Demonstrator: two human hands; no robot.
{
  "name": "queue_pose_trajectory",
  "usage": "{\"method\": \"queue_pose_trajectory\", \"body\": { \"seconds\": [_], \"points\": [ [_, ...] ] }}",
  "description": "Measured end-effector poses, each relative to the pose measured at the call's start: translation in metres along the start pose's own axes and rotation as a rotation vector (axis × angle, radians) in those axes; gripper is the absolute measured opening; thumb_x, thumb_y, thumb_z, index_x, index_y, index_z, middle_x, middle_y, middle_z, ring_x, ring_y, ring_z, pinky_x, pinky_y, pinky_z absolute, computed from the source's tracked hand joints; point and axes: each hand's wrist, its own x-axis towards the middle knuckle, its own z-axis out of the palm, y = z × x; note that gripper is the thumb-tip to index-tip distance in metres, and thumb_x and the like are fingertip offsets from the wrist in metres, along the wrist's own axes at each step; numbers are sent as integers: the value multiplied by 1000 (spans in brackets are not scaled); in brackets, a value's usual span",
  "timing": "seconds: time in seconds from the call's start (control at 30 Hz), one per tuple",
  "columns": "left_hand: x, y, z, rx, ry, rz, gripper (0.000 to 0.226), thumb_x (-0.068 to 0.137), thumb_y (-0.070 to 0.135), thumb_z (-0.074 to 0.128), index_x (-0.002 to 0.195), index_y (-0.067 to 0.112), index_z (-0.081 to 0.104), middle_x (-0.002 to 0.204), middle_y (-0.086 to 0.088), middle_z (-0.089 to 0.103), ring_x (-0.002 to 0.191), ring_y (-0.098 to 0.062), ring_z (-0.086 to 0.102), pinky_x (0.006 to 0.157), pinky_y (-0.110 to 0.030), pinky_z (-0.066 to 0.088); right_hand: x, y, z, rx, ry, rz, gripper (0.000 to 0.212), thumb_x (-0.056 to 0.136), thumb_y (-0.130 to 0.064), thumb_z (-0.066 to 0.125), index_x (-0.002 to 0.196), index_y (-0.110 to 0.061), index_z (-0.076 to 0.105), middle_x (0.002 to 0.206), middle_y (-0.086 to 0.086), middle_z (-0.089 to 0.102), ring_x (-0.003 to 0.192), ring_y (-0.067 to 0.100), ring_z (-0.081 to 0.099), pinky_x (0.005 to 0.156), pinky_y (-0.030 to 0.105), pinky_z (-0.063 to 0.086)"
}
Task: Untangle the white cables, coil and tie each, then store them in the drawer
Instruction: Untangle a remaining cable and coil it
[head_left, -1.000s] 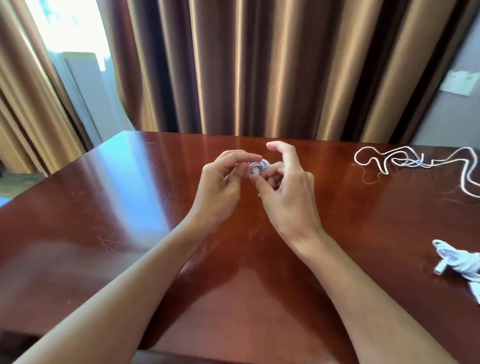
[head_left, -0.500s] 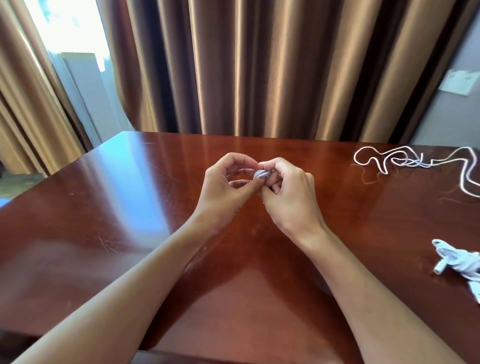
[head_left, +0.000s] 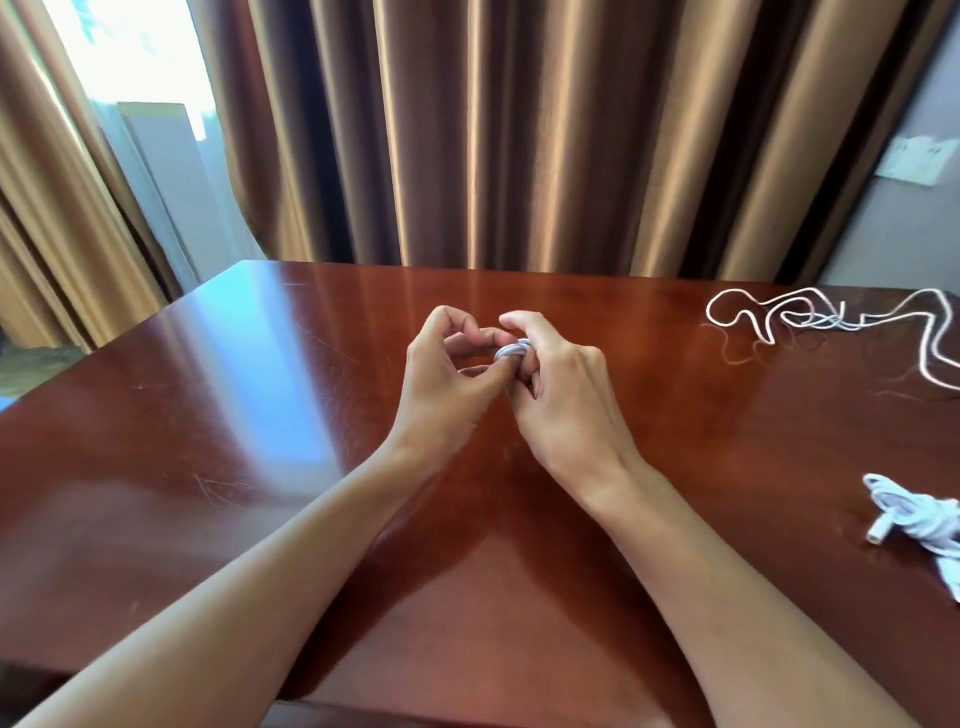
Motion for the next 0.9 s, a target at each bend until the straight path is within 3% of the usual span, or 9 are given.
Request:
{"method": "queue_pose_trajectory", "body": {
  "seconds": [0.07,0.17,0.3,0.4,0.53,0.67,0.8,0.9],
  "points": [
    [0,0,2,27,14,-17,39,82,-12,71,84,13,41,86,-4,72,78,-7,70,71,-20,53,-1,-2,1,-19,-32,-8,55,87,6,67,137,-15,56,98,1,75,97,26,70,85,39,55],
    [-1,-1,5,23,69,-38,39,80,-13,68,81,15,40,82,-1,70,75,-8,68,69,-23,53,-3,-2,3,-50,-41,-39,52,88,7,63,136,-14,56,107,4,74,103,30,69,85,44,55],
    [-3,-6,6,59,155,-58,33,74,11,69,76,20,37,79,-4,70,74,-15,64,69,-43,54,-6,-7,8,-148,-41,-89,33,96,-2,60,126,-14,60,107,3,73,102,28,66,77,37,51],
    [-1,-9,6,97,182,-64,37,77,11,68,72,24,34,81,-12,68,73,-17,59,68,-51,53,-6,-6,12,-310,-12,-143,30,93,-2,63,122,-14,62,100,2,73,95,26,65,64,32,46],
    [1,-10,7,115,186,-72,43,85,-2,65,71,20,31,74,-1,58,67,-9,49,62,-38,45,-7,-5,16,-455,22,-199,41,86,-3,71,125,-12,63,97,-1,73,91,22,65,60,32,50],
    [2,-3,4,90,155,-49,39,87,-3,65,73,20,36,78,3,66,74,-10,61,73,-34,53,-4,0,14,-361,125,-212,35,88,-1,72,122,-7,65,96,6,70,92,24,63,72,31,52],
    [6,1,-2,-146,71,-164,38,90,-11,62,80,15,37,83,-5,66,78,-18,68,83,-43,57,0,6,5,-205,187,-203,30,88,-7,75,117,-5,67,99,6,59,89,20,61,81,26,44],
    [8,8,-7,-260,10,-238,39,89,-16,59,80,14,37,81,-6,65,72,-15,68,71,-32,59,2,12,2,-131,160,-61,39,83,-23,82,119,-13,69,107,2,55,100,14,55,86,18,44]
  ]
}}
